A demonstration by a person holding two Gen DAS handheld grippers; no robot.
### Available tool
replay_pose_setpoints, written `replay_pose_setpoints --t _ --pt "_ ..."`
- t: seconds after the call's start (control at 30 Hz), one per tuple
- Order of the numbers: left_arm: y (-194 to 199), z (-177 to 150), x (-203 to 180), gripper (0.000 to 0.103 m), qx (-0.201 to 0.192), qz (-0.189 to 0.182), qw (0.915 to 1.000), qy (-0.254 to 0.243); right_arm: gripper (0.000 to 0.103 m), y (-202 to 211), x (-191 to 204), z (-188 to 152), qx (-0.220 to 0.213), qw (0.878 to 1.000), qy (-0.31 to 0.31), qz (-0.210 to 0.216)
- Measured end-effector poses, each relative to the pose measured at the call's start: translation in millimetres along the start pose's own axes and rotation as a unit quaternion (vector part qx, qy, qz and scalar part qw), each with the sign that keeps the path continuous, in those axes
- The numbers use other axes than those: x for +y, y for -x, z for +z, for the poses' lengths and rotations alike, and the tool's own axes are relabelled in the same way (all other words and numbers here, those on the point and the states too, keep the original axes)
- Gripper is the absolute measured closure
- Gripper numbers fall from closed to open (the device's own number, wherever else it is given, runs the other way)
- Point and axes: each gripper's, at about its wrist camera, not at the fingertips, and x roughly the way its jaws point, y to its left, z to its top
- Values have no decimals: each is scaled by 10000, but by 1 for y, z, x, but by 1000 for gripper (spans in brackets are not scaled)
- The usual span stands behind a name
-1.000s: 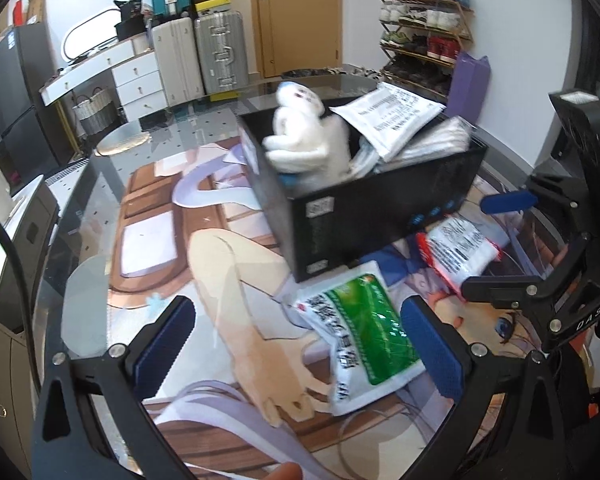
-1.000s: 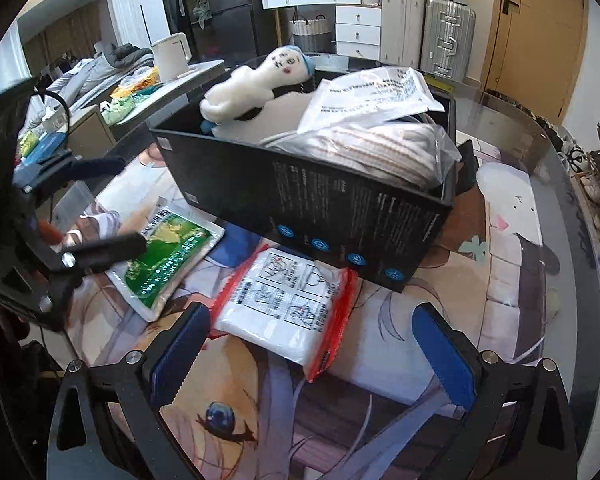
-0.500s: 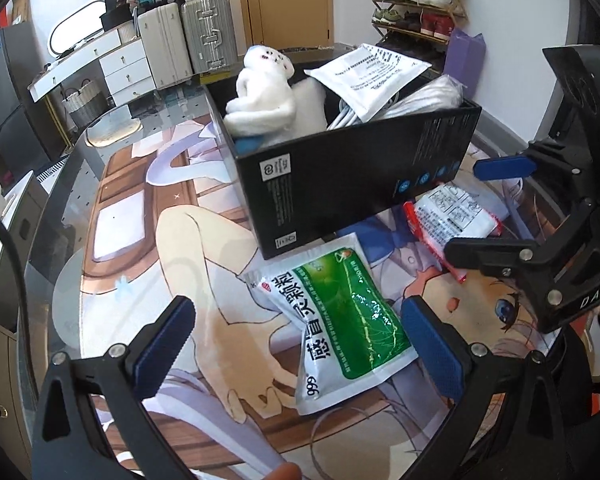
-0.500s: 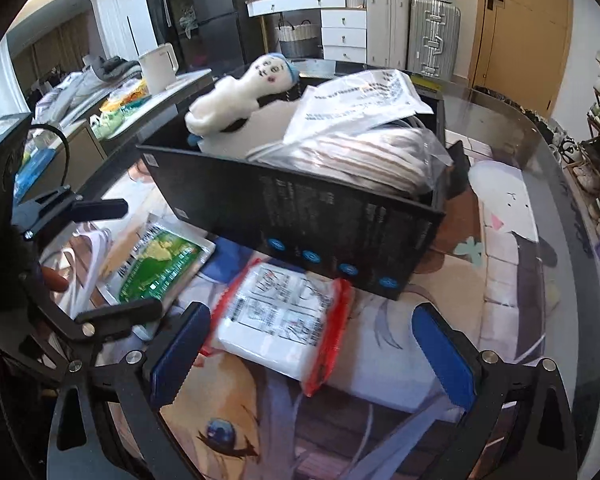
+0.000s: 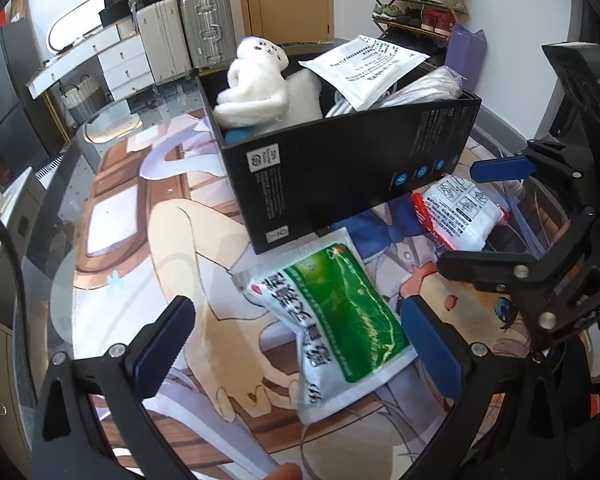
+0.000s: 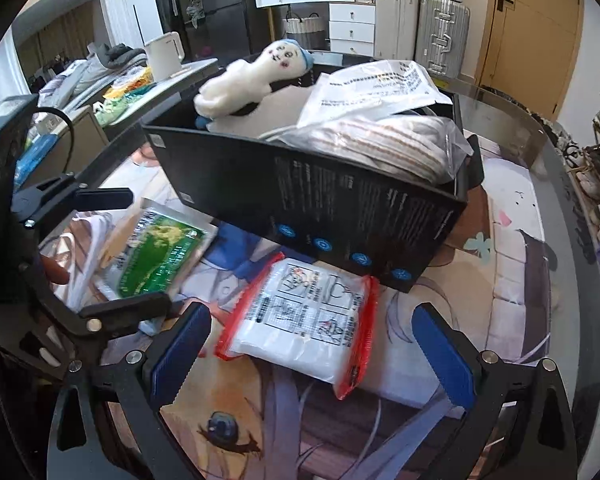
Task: Organize soft objects
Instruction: 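Grasp the green-and-white packet with the left gripper while the right grasps the red-edged white packet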
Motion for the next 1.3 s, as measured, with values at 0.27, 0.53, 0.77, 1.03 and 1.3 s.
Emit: replay_pose_setpoints --t 0.27,0.53,0.77,1.03,1.3 --pt "0 -1 1 0 26 48 10000 -35 7 3 2 -5 -37 9999 137 55" --pt "-4 -2 3 0 96 -96 9999 90 31 13 9 -11 -120 9992 347 181" --pt "-4 -3 4 1 74 -133 9998 141 43 26 12 -11 -212 9984 489 207" --pt "4 -2 3 42 -89 -207 9997 11 44 39 14 -8 -335 9977 548 231" --pt "11 0 2 67 -159 -354 9991 -154 44 45 14 -9 -406 9971 580 262"
